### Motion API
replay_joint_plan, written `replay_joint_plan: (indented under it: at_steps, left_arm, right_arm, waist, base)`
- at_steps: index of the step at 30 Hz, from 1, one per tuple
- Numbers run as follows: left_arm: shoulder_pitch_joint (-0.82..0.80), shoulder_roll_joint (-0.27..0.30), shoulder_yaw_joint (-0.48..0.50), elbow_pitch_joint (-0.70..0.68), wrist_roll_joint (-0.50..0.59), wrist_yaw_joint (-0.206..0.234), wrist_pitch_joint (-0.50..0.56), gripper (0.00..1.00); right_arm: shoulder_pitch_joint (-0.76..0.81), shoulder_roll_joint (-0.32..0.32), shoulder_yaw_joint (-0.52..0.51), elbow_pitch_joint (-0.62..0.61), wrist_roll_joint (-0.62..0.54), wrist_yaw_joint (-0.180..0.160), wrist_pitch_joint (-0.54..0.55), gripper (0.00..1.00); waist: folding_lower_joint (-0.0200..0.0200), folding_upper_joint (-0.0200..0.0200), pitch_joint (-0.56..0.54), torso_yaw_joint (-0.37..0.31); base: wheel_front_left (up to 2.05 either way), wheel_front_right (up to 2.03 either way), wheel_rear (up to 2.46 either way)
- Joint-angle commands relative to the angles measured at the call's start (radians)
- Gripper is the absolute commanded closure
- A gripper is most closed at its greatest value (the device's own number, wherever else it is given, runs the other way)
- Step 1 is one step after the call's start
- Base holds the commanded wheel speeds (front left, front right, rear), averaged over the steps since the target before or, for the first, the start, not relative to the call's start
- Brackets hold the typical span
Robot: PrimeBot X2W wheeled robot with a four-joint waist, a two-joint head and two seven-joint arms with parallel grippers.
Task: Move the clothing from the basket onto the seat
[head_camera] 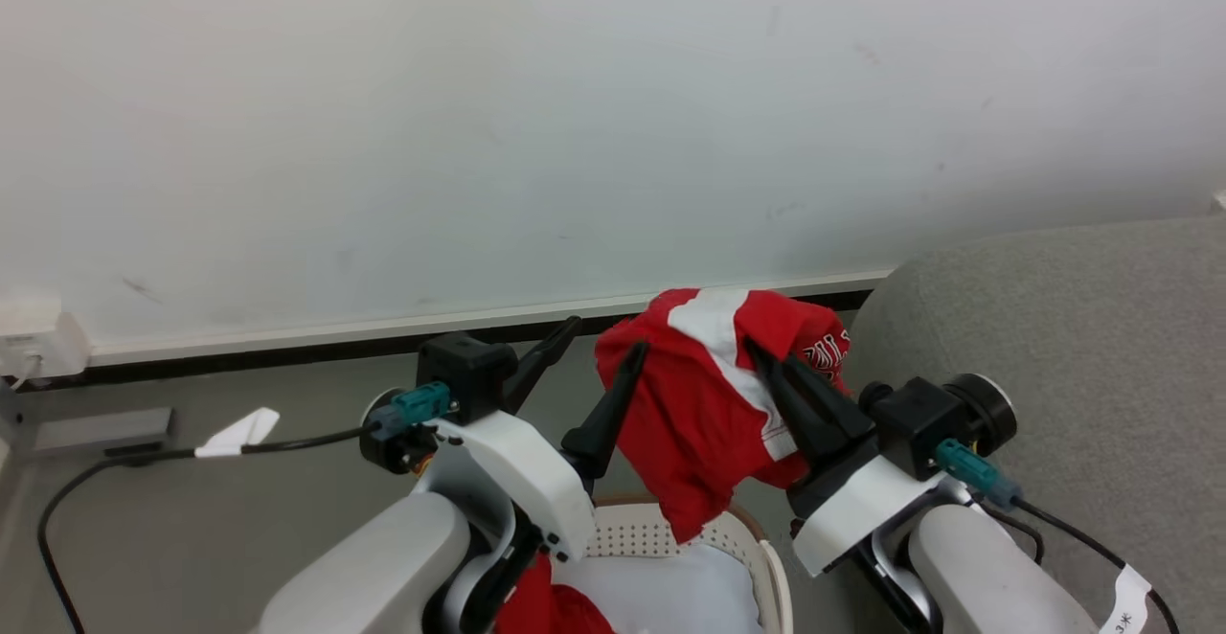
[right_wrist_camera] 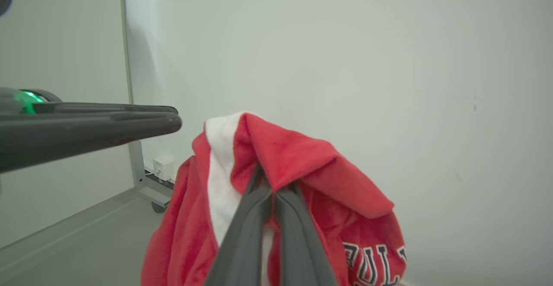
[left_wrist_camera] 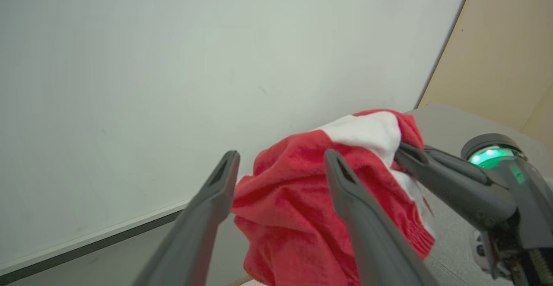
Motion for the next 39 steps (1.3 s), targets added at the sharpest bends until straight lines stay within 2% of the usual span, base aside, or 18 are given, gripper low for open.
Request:
replay_joint_plan:
  at_steps: [1, 8, 16, 21, 25, 30, 39]
  left_arm:
    - [0.015, 0.008, -0.002, -0.005, -0.009, 0.001, -0.003, 0.00]
    - [0.029, 0.014, -0.016, -0.008, 0.010, 0.002, -0.018, 0.00]
    - [0.040, -0.019, -0.054, 0.000, 0.027, -0.016, -0.038, 0.00]
    - [0.020, -0.037, -0.092, 0.008, 0.061, -0.026, -0.039, 0.00]
    - [-0.001, -0.040, -0.109, 0.003, 0.079, -0.035, -0.035, 0.00]
    - [-0.054, -0.027, -0.130, -0.019, 0.122, -0.053, -0.030, 0.00]
    - [-0.197, 0.016, -0.133, -0.062, 0.202, -0.099, -0.029, 0.00]
  right_arm:
    - [0.013, -0.017, -0.016, -0.014, -0.012, -0.002, 0.000, 1.00]
    - [0.026, -0.069, -0.078, -0.062, -0.034, -0.002, 0.000, 1.00]
    - [0.056, -0.137, -0.169, -0.127, -0.052, -0.002, 0.000, 1.00]
    - [0.082, -0.172, -0.233, -0.163, -0.059, -0.002, 0.000, 1.00]
    - [0.089, -0.181, -0.292, -0.181, -0.051, -0.002, 0.000, 1.00]
    - [0.037, -0.194, -0.409, -0.183, -0.046, -0.002, 0.000, 1.00]
    - [-0.233, -0.235, -0.603, -0.072, -0.019, -0.002, 0.024, 1.00]
  waist:
    - [-0.0001, 0.0000, 0.008, -0.026]
    - [-0.0001, 0.0000, 0.033, -0.120]
    - [-0.0001, 0.0000, 0.068, -0.229]
    - [-0.0001, 0.0000, 0.110, -0.265]
    - [-0.0001, 0.0000, 0.158, -0.267]
    - [-0.0001, 0.0000, 0.270, -0.241]
    - [-0.0001, 0.0000, 0.542, -0.144]
  base:
    - [0.00, 0.00, 0.00]
    - [0.00, 0.00, 0.00]
    - [0.00, 0.00, 0.00]
    - [0.00, 0.00, 0.00]
    - [0.00, 0.00, 0.00]
    - [0.00, 0.00, 0.00]
    - [0.00, 0.00, 0.00]
